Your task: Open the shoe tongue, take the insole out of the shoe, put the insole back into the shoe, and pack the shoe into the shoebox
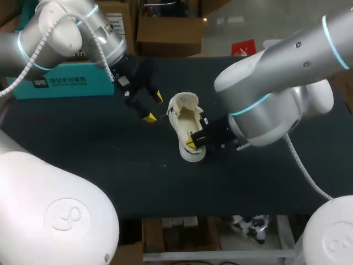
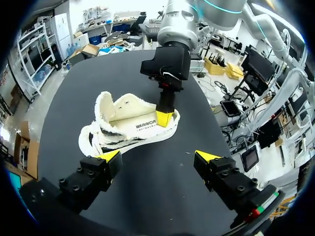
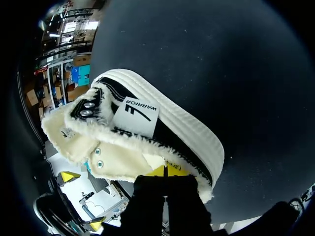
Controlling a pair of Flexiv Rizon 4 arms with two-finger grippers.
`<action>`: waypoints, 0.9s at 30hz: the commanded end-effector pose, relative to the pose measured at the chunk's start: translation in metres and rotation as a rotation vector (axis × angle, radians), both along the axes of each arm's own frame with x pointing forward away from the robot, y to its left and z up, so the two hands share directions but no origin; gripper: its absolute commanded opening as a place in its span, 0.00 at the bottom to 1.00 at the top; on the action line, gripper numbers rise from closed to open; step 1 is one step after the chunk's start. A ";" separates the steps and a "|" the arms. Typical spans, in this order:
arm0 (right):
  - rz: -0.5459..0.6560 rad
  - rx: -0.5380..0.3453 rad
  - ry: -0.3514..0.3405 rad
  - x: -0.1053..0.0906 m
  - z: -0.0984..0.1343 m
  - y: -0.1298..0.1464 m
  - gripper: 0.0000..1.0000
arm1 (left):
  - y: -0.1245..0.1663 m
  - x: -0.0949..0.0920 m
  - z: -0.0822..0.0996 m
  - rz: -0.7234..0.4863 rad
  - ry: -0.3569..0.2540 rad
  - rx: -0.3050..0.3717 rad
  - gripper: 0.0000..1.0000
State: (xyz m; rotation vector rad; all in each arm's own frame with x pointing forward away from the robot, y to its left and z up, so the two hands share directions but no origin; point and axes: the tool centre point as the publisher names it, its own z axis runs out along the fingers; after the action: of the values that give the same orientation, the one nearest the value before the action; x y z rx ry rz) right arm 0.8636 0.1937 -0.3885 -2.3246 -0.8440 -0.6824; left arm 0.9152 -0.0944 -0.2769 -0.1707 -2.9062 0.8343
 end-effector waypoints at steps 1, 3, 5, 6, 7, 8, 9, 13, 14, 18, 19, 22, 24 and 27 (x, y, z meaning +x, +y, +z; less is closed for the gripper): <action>-0.007 -0.029 0.004 0.002 -0.010 0.004 0.00 | -0.005 -0.011 0.004 0.038 -0.037 0.040 1.00; -0.012 -0.034 0.004 0.002 -0.013 0.002 0.00 | -0.005 -0.011 0.004 0.038 -0.037 0.040 1.00; -0.015 -0.043 0.003 0.001 -0.013 0.002 0.00 | -0.006 -0.007 0.004 0.112 -0.015 0.078 1.00; -0.016 -0.051 -0.003 0.000 -0.011 0.001 0.00 | -0.007 -0.005 0.003 0.206 0.009 0.113 1.00; -0.015 -0.052 -0.008 -0.001 -0.008 0.001 0.00 | -0.008 -0.002 0.002 0.317 0.031 0.148 1.00; -0.016 -0.054 -0.014 -0.003 -0.005 0.000 0.00 | -0.008 -0.001 0.001 0.424 0.025 0.196 1.00; -0.015 -0.055 -0.021 -0.004 -0.002 -0.001 0.00 | -0.007 0.000 -0.001 0.494 0.023 0.240 1.00; 0.010 -0.050 -0.055 -0.013 0.014 -0.008 0.00 | -0.007 0.000 -0.001 0.494 0.023 0.240 1.00; 0.018 -0.060 -0.065 -0.014 0.019 -0.010 0.00 | -0.007 0.000 -0.001 0.494 0.023 0.240 1.00; 0.076 -0.057 -0.110 -0.017 0.035 -0.022 0.00 | -0.003 0.005 -0.002 0.657 0.068 0.251 1.00; 0.090 -0.060 -0.121 -0.017 0.039 -0.026 0.00 | -0.001 0.009 -0.004 0.784 0.080 0.285 1.00; 0.119 -0.071 -0.134 -0.014 0.046 -0.039 0.00 | 0.004 0.011 -0.004 0.913 0.099 0.287 1.00; 0.145 -0.090 -0.142 -0.011 0.050 -0.043 0.00 | 0.004 0.011 -0.004 0.913 0.099 0.287 1.00; 0.187 -0.105 -0.161 -0.006 0.056 -0.049 0.00 | 0.004 0.011 -0.004 0.913 0.099 0.287 1.00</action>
State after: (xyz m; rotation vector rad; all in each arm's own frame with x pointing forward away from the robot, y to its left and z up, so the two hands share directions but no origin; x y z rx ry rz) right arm 0.8564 0.1599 -0.3509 -2.2857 -1.1595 -0.8205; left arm 0.9297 -0.0865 -0.2820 0.9070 -2.9346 0.5183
